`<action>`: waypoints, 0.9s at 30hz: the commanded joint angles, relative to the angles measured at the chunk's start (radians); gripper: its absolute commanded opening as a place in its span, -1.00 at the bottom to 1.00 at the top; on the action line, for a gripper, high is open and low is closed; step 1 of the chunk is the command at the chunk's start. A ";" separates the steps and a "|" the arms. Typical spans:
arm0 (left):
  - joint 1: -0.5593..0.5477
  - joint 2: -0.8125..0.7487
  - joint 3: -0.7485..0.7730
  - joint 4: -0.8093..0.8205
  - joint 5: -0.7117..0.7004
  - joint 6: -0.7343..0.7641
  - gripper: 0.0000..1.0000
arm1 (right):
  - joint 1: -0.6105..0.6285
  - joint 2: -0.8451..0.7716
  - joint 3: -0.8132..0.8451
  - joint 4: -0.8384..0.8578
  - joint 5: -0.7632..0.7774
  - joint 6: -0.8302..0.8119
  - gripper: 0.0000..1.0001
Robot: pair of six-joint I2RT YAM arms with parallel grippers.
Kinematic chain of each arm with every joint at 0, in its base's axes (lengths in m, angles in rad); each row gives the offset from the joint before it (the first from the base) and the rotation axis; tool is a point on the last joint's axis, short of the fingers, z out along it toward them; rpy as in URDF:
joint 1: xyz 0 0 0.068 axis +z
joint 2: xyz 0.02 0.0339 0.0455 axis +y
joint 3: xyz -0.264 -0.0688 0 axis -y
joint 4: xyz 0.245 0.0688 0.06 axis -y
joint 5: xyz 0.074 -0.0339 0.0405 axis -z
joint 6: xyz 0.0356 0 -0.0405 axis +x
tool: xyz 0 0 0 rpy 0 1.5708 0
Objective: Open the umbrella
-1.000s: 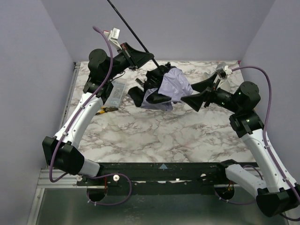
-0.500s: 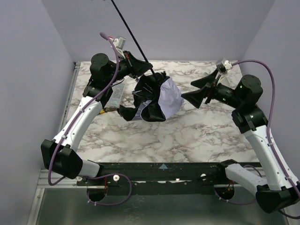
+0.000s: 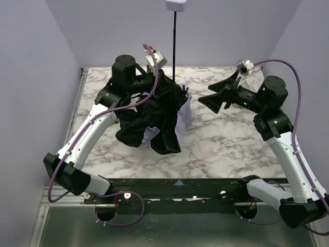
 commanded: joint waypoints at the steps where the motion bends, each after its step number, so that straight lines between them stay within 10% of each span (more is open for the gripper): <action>1: -0.024 0.004 0.053 -0.100 0.086 0.213 -1.00 | 0.002 0.023 0.017 0.032 -0.075 -0.018 0.76; 6: -0.068 0.032 0.088 -0.171 0.141 0.300 -1.00 | 0.002 0.073 -0.002 0.156 -0.149 0.026 0.40; 27: -0.144 0.106 0.182 -0.236 0.206 0.356 -1.00 | 0.125 0.134 -0.054 0.360 -0.042 -0.011 0.18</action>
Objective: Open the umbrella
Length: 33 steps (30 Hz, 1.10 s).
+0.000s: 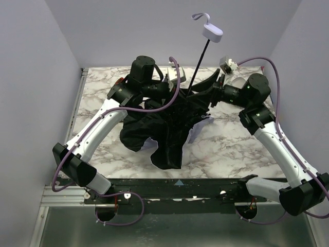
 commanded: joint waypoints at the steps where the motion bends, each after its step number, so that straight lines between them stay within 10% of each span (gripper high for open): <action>1: -0.018 -0.001 0.047 0.028 0.072 0.023 -1.00 | 0.032 0.004 -0.031 0.070 0.094 -0.044 0.13; 18: -0.034 -0.004 0.062 0.009 0.095 0.034 -1.00 | 0.079 0.000 -0.067 0.090 0.172 -0.108 -0.99; 23: 0.030 -0.054 -0.004 0.021 0.058 -0.011 0.85 | 0.078 -0.046 -0.086 0.142 0.427 -0.153 -0.99; 28: 0.202 -0.210 -0.249 0.351 -0.002 -0.230 0.96 | 0.078 -0.087 -0.117 0.309 0.644 -0.170 -0.99; 33: 0.248 -0.314 -0.402 0.455 -0.110 -0.098 0.97 | 0.079 -0.073 -0.087 0.376 0.713 -0.171 -0.99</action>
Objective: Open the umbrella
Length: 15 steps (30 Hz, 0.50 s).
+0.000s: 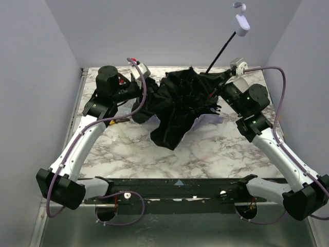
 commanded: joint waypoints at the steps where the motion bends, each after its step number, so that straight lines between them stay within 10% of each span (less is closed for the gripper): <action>1: 0.005 -0.099 -0.102 0.188 -0.082 0.099 0.97 | -0.001 -0.011 0.058 0.172 0.174 -0.005 -0.99; 9: -0.160 -0.119 -0.160 0.135 -0.090 0.483 0.91 | 0.112 -0.013 0.038 0.168 0.124 -0.135 -0.99; 15: -0.256 -0.048 -0.161 0.214 -0.154 0.567 0.13 | 0.113 -0.008 0.048 0.164 0.101 -0.136 -0.99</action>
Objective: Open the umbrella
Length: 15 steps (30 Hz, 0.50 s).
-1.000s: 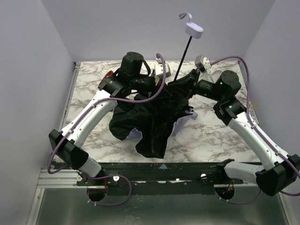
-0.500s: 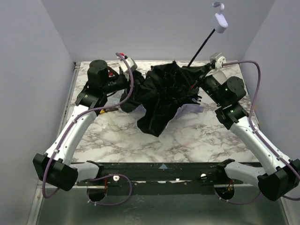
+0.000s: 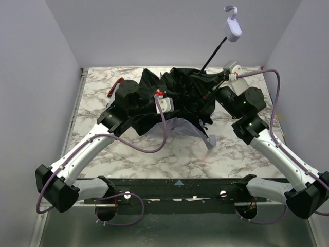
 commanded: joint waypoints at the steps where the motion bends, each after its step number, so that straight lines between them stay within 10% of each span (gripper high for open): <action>1: -0.037 0.058 0.003 0.093 -0.061 0.122 0.01 | -0.001 -0.012 0.033 0.087 -0.007 -0.028 -0.99; 6: -0.039 0.105 -0.003 0.084 -0.037 0.189 -0.38 | 0.000 -0.019 0.033 0.071 -0.039 -0.015 -0.99; 15: -0.101 0.134 -0.049 -0.126 -0.029 0.443 -0.15 | 0.000 0.011 0.067 0.081 0.071 0.037 -0.99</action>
